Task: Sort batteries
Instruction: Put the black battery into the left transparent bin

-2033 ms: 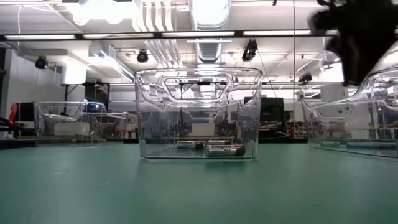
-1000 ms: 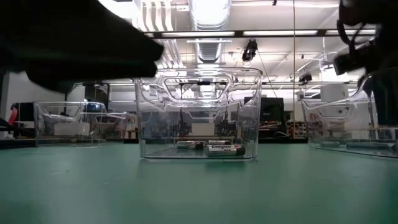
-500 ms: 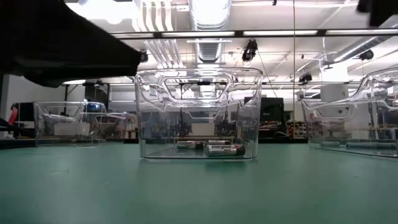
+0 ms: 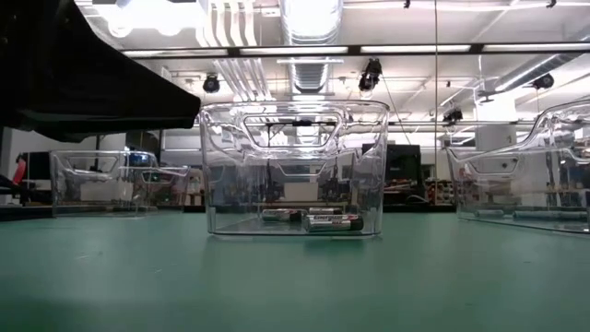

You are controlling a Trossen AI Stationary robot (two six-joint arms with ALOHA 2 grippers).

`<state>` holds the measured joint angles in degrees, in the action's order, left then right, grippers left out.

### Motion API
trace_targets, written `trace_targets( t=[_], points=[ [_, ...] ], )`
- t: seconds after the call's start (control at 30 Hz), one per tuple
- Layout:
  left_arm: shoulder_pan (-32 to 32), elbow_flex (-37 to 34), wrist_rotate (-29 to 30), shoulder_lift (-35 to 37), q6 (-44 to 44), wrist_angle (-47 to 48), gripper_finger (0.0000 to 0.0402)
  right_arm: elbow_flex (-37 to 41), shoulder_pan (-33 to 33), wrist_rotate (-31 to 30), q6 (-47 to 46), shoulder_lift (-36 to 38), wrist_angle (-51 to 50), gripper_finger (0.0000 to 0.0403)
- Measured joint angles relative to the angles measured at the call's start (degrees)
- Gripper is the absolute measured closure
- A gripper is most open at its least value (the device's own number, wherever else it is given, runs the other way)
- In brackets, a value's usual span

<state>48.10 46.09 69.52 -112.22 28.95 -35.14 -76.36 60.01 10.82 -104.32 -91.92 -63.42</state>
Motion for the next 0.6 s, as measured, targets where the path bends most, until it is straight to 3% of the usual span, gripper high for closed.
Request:
trace_targets(
  t=[0.1, 0.3, 0.5, 0.6],
  points=[
    [0.0, 0.0, 0.0, -0.1, 0.0, 0.0, 0.0245, 2.4, -0.3, 9.1, -1.5, -2.4, 0.1, 0.0134],
    [0.7, 0.1, 0.0, -0.1, 0.1, 0.0, 0.0245, 8.5, -1.8, 12.8, 0.2, -2.8, 9.2, 0.0108],
    [1.2, 0.5, 0.0, -0.1, 0.3, 0.0, 0.0245, 15.6, -1.7, 23.3, -2.8, -2.6, 18.8, 0.0092],
    [1.5, 0.7, -0.1, -0.2, 0.7, 0.0, 0.0245, 16.7, -1.7, 24.9, -2.9, -2.6, 20.7, 0.0086]
  ],
)
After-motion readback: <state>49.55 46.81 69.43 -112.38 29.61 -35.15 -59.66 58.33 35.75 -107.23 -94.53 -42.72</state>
